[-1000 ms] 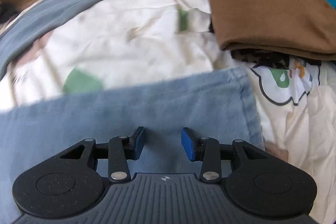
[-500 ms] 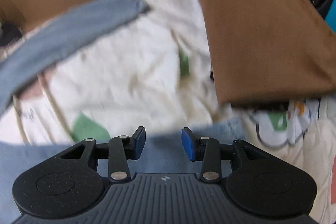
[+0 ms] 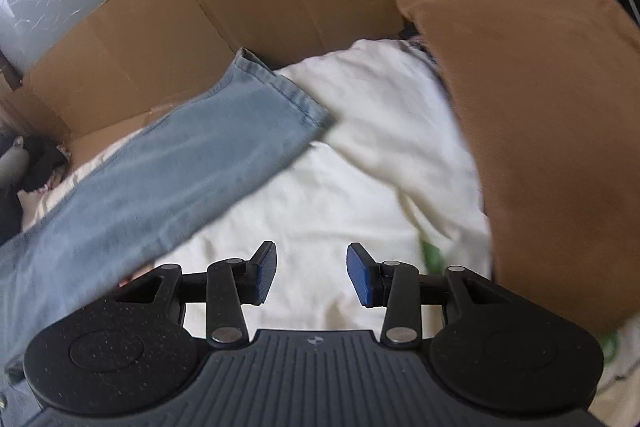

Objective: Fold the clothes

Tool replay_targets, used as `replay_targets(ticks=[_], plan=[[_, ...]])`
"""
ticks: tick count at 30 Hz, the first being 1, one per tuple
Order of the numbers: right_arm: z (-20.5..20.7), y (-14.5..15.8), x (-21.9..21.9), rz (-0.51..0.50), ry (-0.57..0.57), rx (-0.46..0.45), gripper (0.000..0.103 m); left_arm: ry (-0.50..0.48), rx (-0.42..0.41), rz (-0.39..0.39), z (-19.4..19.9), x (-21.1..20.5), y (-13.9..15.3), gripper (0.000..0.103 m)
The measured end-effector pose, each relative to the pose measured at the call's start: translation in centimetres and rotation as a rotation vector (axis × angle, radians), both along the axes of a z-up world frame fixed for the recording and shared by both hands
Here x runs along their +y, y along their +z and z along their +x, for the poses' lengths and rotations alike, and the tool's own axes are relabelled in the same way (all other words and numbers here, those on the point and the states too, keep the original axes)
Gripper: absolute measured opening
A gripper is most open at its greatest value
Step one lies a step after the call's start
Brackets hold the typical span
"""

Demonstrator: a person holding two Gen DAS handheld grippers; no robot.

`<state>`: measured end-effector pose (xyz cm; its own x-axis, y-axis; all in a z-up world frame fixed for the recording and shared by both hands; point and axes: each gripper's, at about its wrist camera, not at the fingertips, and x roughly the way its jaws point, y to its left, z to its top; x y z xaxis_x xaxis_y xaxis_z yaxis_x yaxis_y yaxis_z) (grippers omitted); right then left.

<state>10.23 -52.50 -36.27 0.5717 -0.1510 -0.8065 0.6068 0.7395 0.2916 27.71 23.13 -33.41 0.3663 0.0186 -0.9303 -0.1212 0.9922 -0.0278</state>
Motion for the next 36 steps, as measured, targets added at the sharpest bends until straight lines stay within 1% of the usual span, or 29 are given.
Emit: replay_targets(ticks=[3, 6, 8, 9, 13, 18, 22, 24, 26, 27, 29, 31, 34, 36], plan=[[1.6, -1.0, -0.7, 0.026, -0.011, -0.019, 0.046, -0.036, -0.004, -0.013, 1.4, -1.1, -0.1, 0.042], [3.1, -2.1, -1.4, 0.055, -0.024, -0.038, 0.046, -0.065, -0.004, -0.034, 2.6, -1.9, -0.8, 0.043], [4.0, -2.8, -1.9, 0.078, -0.024, -0.045, 0.046, -0.073, -0.016, -0.066, 3.1, -2.1, -1.4, 0.047], [4.5, -3.1, -2.0, 0.078, -0.019, -0.051, 0.046, -0.077, -0.02, -0.071, 3.4, -2.2, -1.8, 0.05], [6.3, -4.3, -3.1, 0.087, -0.016, -0.081, 0.046, -0.082, -0.018, -0.058, 4.8, -2.6, -3.4, 0.051], [8.2, -6.2, -5.2, 0.107, -0.061, -0.097, 0.046, -0.081, -0.03, -0.047, 6.2, -3.5, -4.9, 0.052], [9.2, -7.6, -6.6, 0.138, -0.091, -0.158, 0.046, -0.107, -0.06, -0.034, 7.0, -4.6, -5.6, 0.052], [9.4, -7.9, -7.1, 0.153, -0.101, -0.189, 0.046, -0.108, -0.119, -0.044, 7.0, -5.0, -5.4, 0.05], [9.7, -8.1, -7.7, 0.178, -0.108, -0.207, 0.046, -0.089, -0.179, -0.078, 6.8, -5.2, -5.3, 0.051], [10.0, -8.0, -7.9, 0.176, -0.1, -0.202, 0.045, -0.075, -0.19, -0.089, 6.8, -5.4, -5.3, 0.051], [10.5, -7.7, -8.1, 0.173, -0.089, -0.187, 0.045, -0.057, -0.184, -0.102, 7.0, -5.7, -5.6, 0.051], [10.8, -7.5, -8.1, 0.169, -0.092, -0.177, 0.045, -0.101, -0.168, -0.116, 7.0, -5.9, -5.8, 0.051], [11.1, -7.4, -7.8, 0.163, -0.107, -0.173, 0.046, -0.149, -0.152, -0.086, 7.4, -6.1, -6.1, 0.053], [11.1, -7.6, -7.5, 0.159, -0.121, -0.178, 0.045, -0.131, -0.146, -0.094, 7.7, -5.6, -6.2, 0.054]])
